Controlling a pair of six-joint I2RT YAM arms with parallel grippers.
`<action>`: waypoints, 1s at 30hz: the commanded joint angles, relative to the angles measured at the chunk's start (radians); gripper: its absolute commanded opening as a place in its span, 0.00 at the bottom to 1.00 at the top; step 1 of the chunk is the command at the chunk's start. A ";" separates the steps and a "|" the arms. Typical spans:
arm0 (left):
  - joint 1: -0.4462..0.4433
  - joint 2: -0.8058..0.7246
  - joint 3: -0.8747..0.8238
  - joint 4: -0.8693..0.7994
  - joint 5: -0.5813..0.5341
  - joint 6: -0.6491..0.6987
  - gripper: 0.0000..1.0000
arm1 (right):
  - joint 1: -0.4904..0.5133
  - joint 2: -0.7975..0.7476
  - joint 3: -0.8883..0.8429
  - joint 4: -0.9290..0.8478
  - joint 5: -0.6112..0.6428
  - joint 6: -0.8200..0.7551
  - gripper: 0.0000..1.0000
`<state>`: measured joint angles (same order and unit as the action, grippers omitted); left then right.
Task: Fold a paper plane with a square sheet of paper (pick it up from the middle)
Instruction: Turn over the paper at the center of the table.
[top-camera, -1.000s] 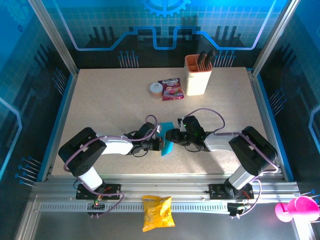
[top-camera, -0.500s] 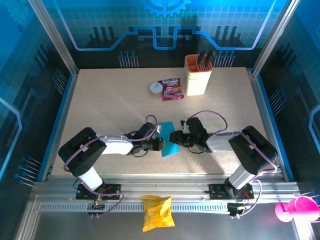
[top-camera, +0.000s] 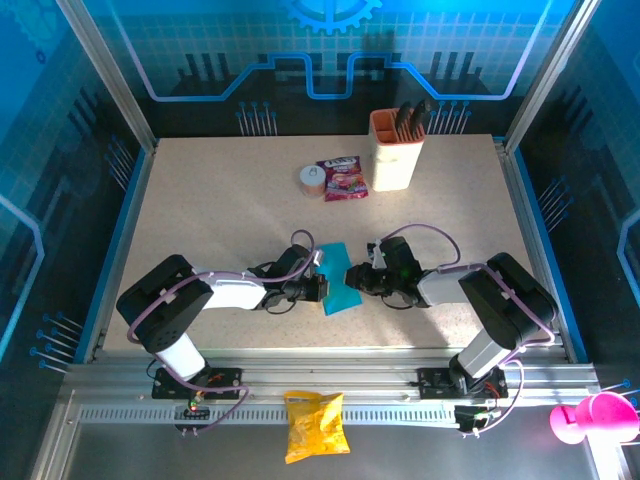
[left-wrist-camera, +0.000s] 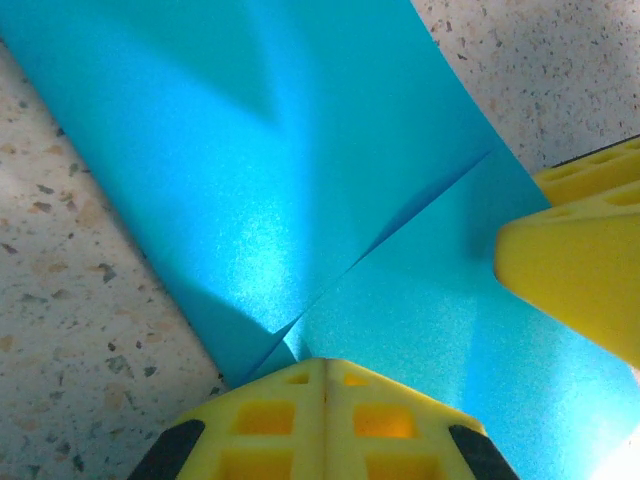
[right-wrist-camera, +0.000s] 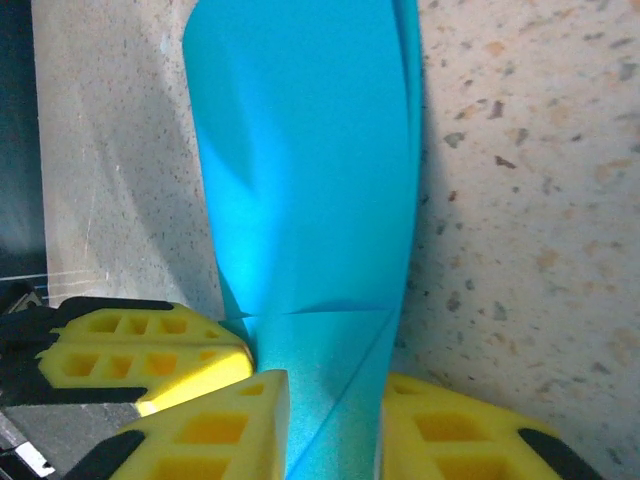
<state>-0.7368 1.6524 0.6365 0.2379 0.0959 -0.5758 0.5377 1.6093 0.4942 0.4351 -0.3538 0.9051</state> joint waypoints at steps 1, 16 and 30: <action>-0.010 -0.002 -0.031 -0.064 0.023 0.015 0.00 | -0.015 0.001 -0.012 0.040 -0.035 -0.001 0.24; 0.008 -0.131 -0.042 -0.088 -0.011 -0.069 0.12 | -0.031 -0.023 -0.052 0.144 -0.079 0.074 0.00; 0.144 -0.538 -0.151 -0.234 -0.123 -0.177 0.51 | 0.000 -0.537 0.277 -0.930 0.401 -0.262 0.00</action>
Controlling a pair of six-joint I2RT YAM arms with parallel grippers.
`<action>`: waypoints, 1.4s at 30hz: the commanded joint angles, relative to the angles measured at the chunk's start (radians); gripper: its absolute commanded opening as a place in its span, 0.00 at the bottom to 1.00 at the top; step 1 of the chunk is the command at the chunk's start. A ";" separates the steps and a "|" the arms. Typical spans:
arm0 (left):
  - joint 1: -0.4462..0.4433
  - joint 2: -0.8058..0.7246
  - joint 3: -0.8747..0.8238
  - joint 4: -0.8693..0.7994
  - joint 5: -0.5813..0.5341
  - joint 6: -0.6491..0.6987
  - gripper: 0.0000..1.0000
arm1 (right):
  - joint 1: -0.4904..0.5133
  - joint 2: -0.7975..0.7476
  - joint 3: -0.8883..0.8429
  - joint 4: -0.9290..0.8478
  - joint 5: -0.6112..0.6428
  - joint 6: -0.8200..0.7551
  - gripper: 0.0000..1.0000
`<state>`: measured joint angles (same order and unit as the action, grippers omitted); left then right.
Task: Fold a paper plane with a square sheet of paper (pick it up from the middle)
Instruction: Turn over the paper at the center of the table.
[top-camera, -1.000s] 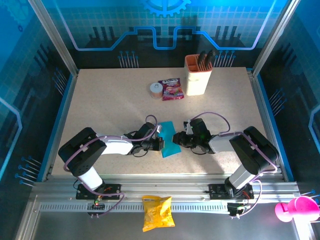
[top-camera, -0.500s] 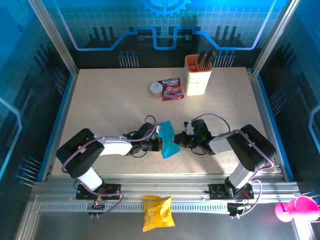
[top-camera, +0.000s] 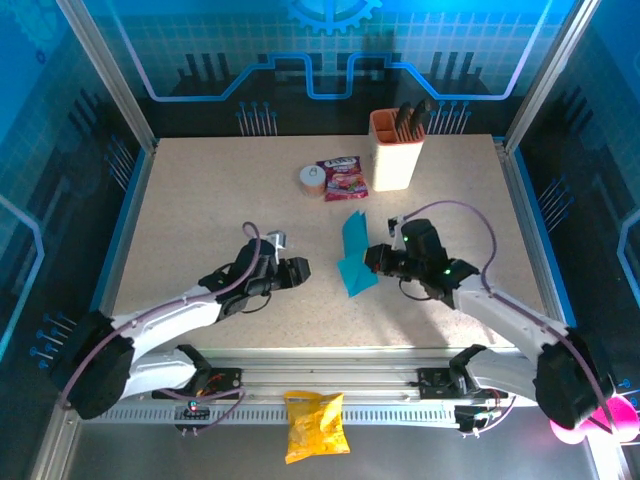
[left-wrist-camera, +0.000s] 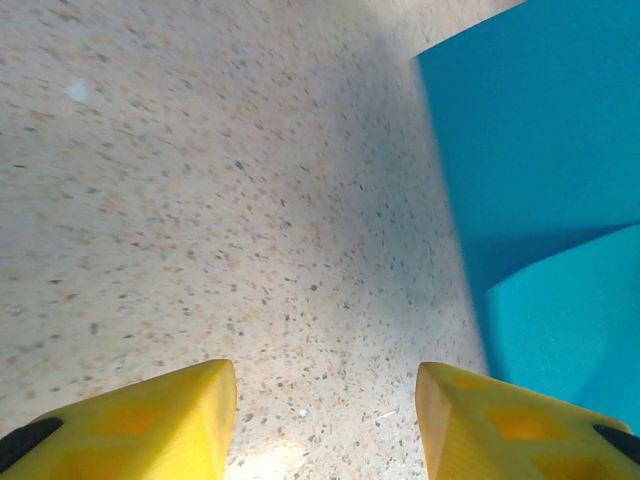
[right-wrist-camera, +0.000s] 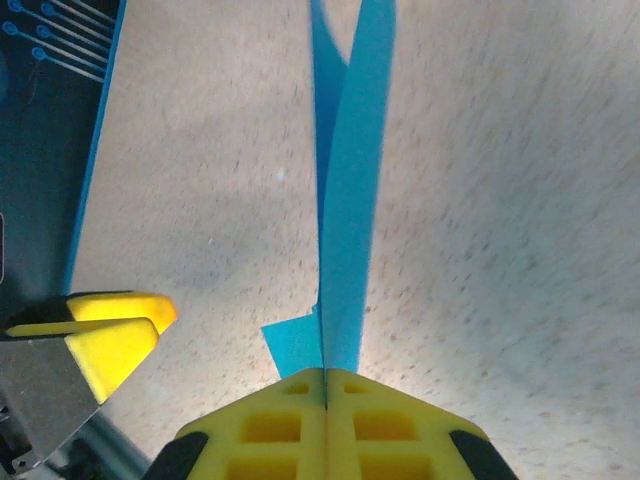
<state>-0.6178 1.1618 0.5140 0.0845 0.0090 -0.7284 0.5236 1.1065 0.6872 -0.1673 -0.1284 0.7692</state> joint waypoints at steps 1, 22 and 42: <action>0.038 -0.067 -0.040 -0.088 -0.034 -0.030 0.51 | 0.021 -0.037 0.124 -0.398 0.232 -0.153 0.00; 0.153 -0.258 -0.120 -0.174 0.028 -0.079 0.51 | 0.531 0.661 0.539 -0.936 1.020 0.070 0.00; 0.196 -0.390 -0.043 -0.435 0.032 -0.085 0.51 | 0.579 0.638 0.584 -0.472 0.499 -0.013 0.55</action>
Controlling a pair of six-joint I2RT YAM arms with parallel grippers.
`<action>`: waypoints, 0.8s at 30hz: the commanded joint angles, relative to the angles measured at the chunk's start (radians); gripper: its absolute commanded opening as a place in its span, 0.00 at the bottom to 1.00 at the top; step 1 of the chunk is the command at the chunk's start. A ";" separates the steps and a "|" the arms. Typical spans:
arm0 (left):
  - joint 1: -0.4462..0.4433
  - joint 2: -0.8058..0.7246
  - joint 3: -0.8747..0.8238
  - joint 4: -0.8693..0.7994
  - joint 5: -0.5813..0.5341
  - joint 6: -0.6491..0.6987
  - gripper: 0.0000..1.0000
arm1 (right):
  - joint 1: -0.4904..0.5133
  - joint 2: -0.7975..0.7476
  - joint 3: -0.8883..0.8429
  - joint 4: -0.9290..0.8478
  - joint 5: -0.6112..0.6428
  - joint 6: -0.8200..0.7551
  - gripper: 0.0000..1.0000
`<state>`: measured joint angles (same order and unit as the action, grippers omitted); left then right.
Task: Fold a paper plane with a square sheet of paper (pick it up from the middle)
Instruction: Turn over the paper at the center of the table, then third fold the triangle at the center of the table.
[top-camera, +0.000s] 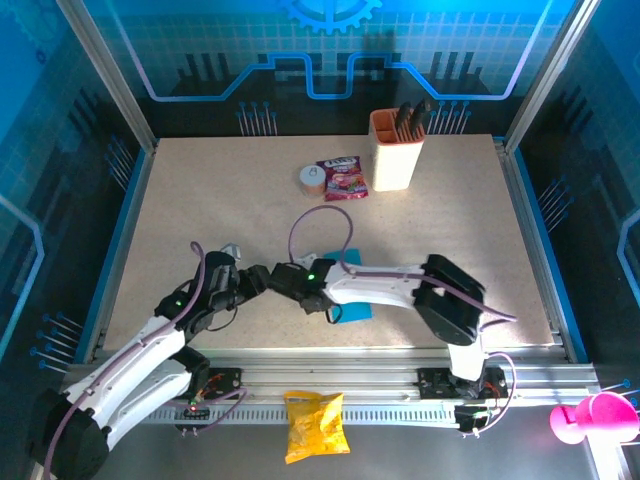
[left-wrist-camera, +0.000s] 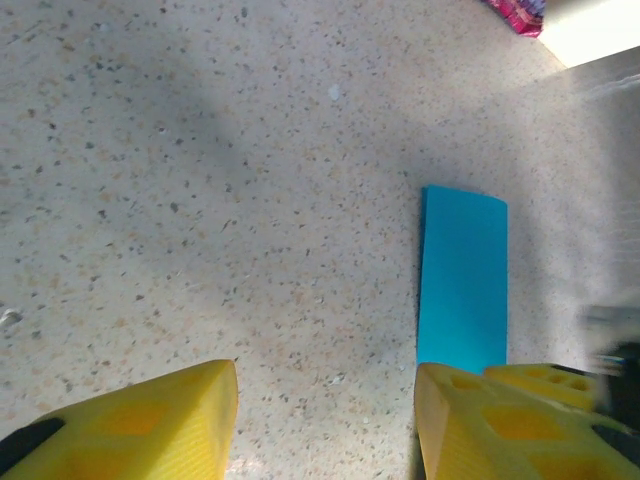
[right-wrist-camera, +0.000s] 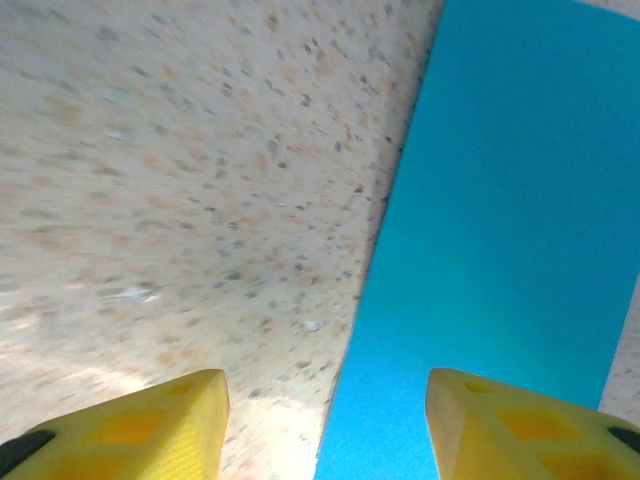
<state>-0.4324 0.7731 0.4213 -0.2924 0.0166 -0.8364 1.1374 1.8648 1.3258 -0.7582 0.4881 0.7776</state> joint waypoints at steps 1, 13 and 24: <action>0.011 0.005 0.059 -0.063 0.030 0.035 0.53 | -0.049 -0.162 -0.097 0.160 -0.150 -0.020 0.56; 0.002 0.239 0.157 0.037 0.164 0.120 0.60 | -0.402 -0.573 -0.738 0.729 -0.598 0.094 0.00; -0.137 0.540 0.294 0.183 0.116 0.093 0.62 | -0.517 -0.604 -0.934 0.992 -0.739 0.163 0.00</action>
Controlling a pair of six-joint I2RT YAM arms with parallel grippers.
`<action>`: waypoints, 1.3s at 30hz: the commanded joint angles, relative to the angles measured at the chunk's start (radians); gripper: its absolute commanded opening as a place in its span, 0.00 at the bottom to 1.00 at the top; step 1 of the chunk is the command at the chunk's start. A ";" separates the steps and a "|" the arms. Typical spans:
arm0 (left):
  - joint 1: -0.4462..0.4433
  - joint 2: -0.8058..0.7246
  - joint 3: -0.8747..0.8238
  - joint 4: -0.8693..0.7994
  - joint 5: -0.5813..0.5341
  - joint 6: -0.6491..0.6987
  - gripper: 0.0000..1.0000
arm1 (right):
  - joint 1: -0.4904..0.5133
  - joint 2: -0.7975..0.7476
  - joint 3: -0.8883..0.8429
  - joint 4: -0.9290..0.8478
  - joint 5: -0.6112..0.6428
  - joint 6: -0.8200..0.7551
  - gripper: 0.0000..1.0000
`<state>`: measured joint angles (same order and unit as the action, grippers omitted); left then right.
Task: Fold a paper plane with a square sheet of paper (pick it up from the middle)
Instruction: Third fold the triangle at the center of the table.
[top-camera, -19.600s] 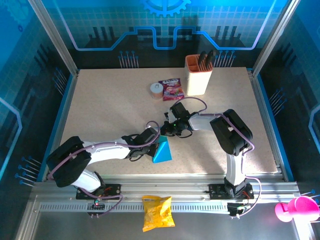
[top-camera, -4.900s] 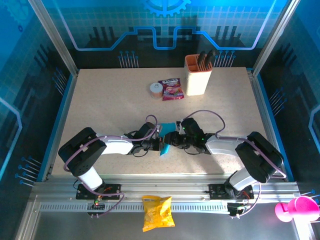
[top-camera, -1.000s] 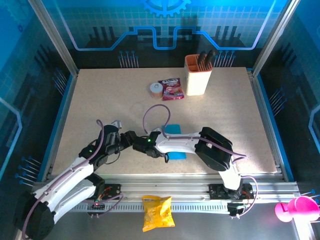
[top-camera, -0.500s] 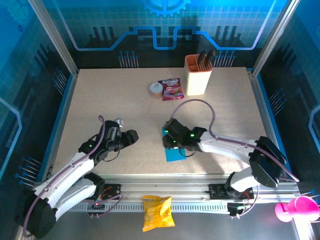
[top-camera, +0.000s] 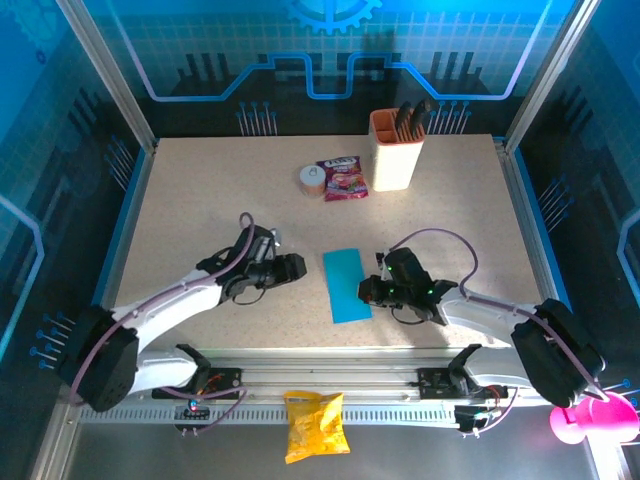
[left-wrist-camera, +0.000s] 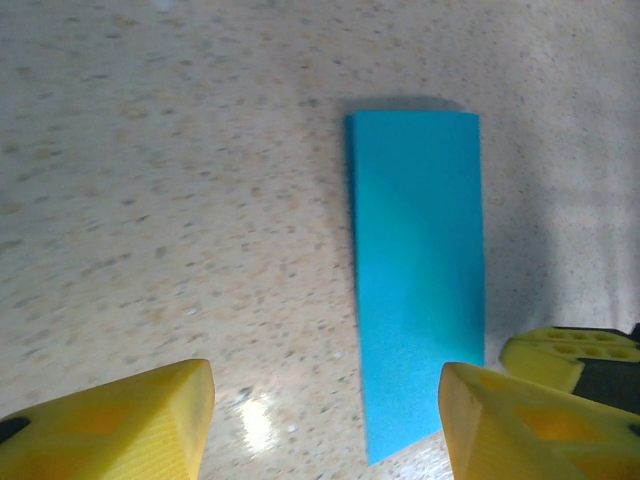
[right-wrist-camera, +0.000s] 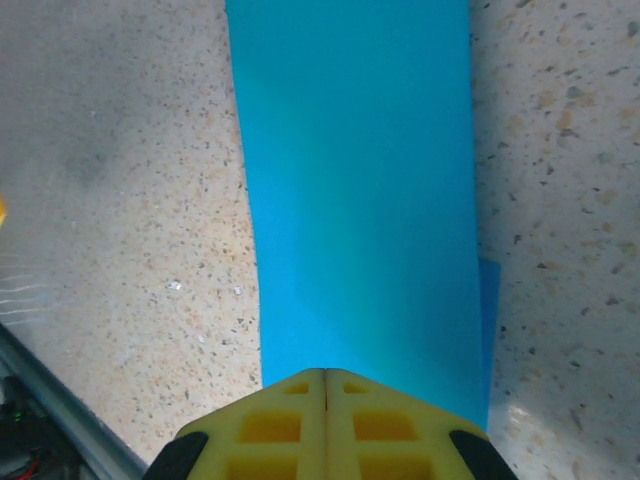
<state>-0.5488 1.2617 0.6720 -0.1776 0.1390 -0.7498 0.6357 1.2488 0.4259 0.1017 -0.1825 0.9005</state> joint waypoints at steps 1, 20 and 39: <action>-0.026 0.074 0.053 0.083 -0.007 -0.002 0.62 | -0.020 0.026 -0.043 0.152 -0.075 0.047 0.00; -0.140 0.493 0.404 0.157 0.059 -0.018 0.62 | -0.053 0.186 -0.127 0.231 -0.099 0.063 0.00; -0.156 0.702 0.505 0.183 0.095 0.019 0.62 | -0.054 0.078 -0.019 0.059 -0.134 -0.003 0.00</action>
<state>-0.7033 1.9484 1.1553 0.0124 0.2371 -0.7570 0.5941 1.3426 0.3950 0.1917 -0.2970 0.9081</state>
